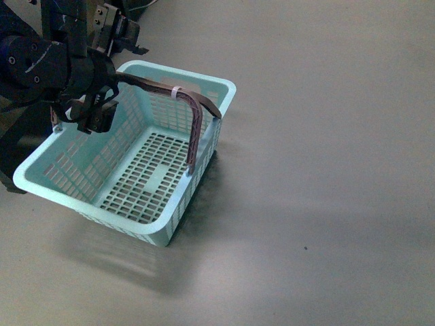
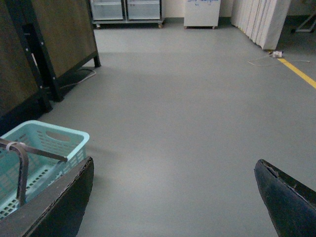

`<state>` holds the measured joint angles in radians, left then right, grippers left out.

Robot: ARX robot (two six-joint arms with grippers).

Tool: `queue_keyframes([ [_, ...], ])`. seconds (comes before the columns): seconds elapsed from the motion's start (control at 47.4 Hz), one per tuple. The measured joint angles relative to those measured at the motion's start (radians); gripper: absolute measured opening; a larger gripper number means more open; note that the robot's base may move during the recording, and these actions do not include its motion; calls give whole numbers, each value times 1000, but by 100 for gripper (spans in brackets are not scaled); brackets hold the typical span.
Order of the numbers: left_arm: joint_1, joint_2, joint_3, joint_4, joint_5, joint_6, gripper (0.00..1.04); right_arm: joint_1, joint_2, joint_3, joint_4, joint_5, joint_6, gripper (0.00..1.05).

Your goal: Pick lemon and mango into basket

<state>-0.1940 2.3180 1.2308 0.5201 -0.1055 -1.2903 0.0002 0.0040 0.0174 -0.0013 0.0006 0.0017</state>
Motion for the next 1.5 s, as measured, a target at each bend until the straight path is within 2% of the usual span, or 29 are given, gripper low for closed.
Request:
queue_keyframes([
  [0.084, 2, 15, 14, -10, -2, -1, 96, 0, 0, 0, 0, 0, 0, 96],
  [0.211, 6, 31, 21, -23, -11, -2, 79, 0, 0, 0, 0, 0, 0, 96],
  [0.527, 8, 78, 124, -88, -7, -32, 14, 0, 0, 0, 0, 0, 0, 96],
  [0.591, 8, 78, 133, -95, -2, -75, 8, 0, 0, 0, 0, 0, 0, 96],
  [0.781, 10, 72, 129, -99, 4, -73, 7, 0, 0, 0, 0, 0, 0, 96],
  [0.949, 25, -14, 14, -96, 29, -89, 7, 0, 0, 0, 0, 0, 0, 96],
  [1.245, 120, -579, -380, -135, 126, -177, 7, 0, 0, 0, 0, 0, 0, 96],
  [1.434, 130, -627, -426, 13, 126, -232, 7, 0, 0, 0, 0, 0, 0, 96],
  [1.498, 130, -617, -443, 56, 158, -253, 7, 0, 0, 0, 0, 0, 0, 96],
])
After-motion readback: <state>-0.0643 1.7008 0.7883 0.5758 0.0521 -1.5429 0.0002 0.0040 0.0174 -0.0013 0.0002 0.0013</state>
